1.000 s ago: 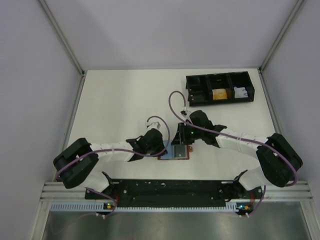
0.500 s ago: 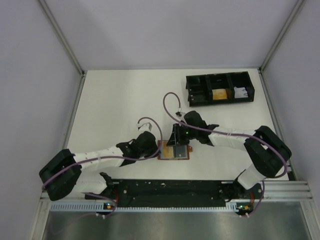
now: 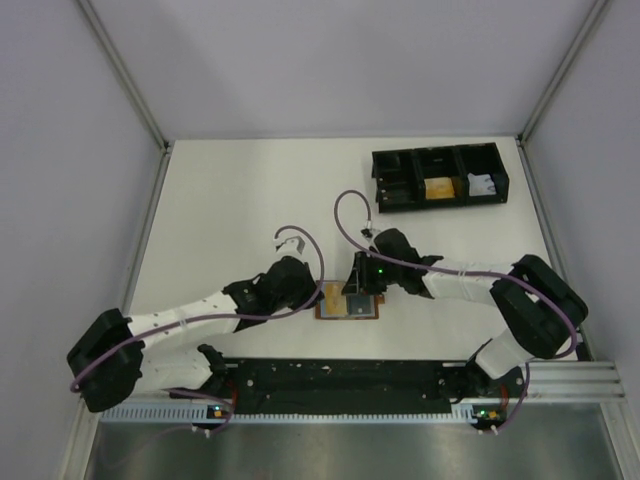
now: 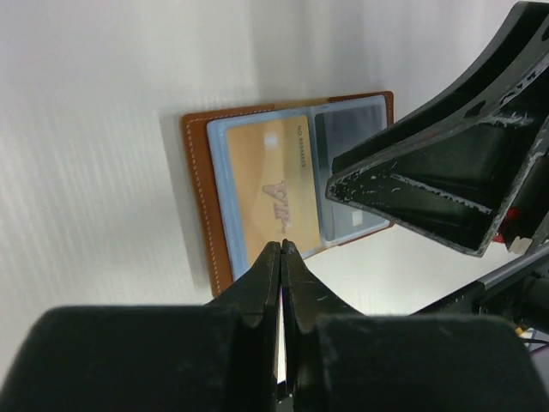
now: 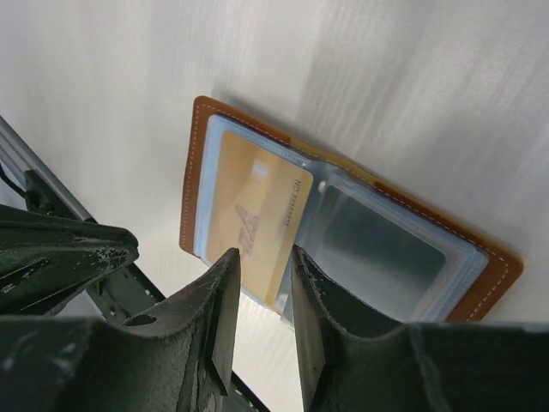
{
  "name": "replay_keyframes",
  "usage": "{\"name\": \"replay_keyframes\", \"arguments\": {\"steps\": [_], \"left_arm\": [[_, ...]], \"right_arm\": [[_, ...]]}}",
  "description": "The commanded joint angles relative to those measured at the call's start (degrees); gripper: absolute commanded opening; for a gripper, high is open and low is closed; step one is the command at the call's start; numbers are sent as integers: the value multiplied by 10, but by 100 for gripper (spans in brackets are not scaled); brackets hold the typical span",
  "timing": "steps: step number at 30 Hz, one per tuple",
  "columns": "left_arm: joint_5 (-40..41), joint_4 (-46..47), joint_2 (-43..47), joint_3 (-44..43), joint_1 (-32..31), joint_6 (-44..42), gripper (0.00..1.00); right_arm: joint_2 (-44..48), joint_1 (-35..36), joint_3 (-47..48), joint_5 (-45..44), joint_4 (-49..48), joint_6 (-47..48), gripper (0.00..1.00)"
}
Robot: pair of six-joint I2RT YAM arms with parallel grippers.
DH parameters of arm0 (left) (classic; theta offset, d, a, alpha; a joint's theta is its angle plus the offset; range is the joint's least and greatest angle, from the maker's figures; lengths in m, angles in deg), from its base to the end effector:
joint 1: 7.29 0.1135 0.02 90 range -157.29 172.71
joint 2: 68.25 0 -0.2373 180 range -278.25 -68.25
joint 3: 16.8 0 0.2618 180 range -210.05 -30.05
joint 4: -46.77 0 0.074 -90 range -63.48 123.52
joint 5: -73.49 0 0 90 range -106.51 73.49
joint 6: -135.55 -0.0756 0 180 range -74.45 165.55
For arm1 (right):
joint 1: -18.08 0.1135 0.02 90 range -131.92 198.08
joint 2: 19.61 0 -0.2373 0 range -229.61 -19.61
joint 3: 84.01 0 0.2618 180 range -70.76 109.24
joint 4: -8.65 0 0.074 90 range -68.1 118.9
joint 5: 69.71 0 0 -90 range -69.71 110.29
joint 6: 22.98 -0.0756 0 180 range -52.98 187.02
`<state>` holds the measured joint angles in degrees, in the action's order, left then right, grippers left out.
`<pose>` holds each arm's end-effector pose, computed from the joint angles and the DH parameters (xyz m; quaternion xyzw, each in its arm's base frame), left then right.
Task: Take the credit cards out of the card holder
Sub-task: Remove the credit card from the card holder.
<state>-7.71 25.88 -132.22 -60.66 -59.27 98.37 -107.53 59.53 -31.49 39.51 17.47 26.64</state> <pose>0.1778 -0.2087 0.1392 -0.0385 0.9070 -0.2850 0.3076 0.2301 0.2364 0.0976 -0.0734 0.9077 0.3674 0.1891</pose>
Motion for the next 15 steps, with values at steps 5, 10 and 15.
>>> {"name": "replay_keyframes", "arguments": {"steps": [5,10,15], "left_arm": [[-50,66,-114,-40,27,-22,1],[-55,89,-152,-22,35,-12,0],[-65,103,-175,-6,39,-1,0]], "right_arm": [[13,-21,-31,0,-68,-15,31],[0,-23,-38,16,-88,-15,31],[-24,-24,-40,31,-110,-22,31]]}}
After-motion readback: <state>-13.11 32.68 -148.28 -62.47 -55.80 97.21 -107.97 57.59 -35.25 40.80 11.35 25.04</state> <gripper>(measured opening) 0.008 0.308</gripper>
